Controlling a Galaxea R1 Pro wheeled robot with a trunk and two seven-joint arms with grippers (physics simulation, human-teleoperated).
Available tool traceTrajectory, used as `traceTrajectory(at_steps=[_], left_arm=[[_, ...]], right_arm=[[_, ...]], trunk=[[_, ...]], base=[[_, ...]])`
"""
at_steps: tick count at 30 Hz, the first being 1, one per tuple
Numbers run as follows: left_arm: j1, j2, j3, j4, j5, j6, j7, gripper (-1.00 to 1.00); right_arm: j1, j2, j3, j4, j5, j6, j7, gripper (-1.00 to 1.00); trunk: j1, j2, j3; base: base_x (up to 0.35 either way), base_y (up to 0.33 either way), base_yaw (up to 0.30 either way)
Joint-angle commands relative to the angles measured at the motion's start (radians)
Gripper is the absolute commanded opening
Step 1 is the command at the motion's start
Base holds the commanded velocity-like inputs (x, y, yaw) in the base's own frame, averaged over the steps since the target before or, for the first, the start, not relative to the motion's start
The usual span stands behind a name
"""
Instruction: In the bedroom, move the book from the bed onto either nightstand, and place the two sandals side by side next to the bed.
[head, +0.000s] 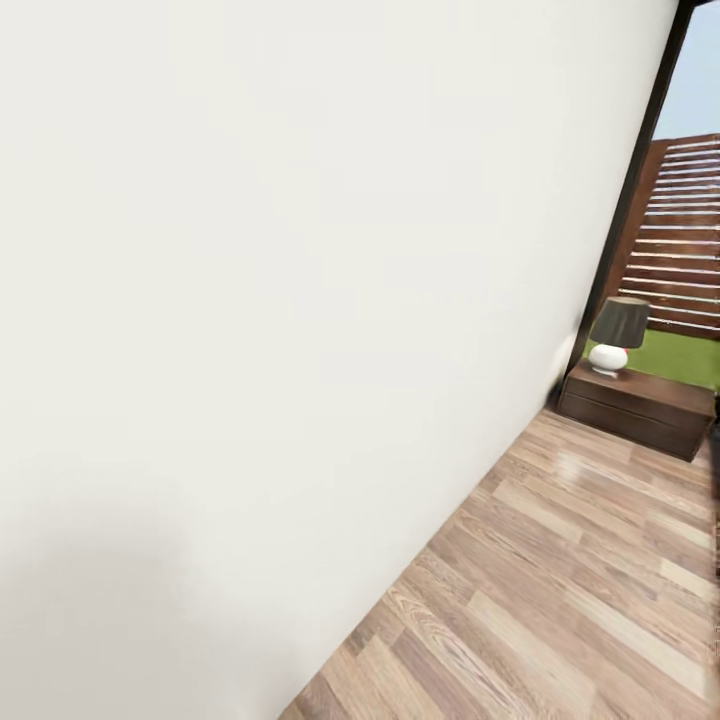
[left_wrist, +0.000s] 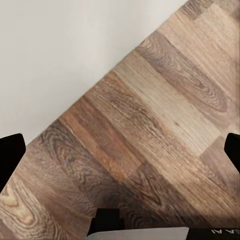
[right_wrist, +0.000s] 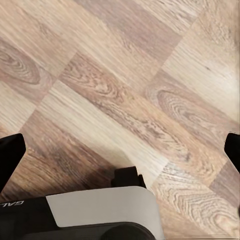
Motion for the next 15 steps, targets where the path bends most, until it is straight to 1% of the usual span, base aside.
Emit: traceTrajectory(at_steps=[1,15], left_arm=[[0.000,0.000,0.000,0.000,0.001,-0.003,0.000,1.00],[0.000,0.000,0.000,0.000,0.001,-0.003,0.000,1.00]], right_arm=[[0.000,0.000,-0.003,0.000,-0.001,-0.002,0.002,1.00],[0.000,0.000,-0.003,0.000,-0.001,-0.002,0.002,1.00]], trunk=[[0.000,0.000,-0.001],[0.000,0.000,-0.006]], base=[[0.000,0.000,-0.235],[0.001,0.000,-0.235]])
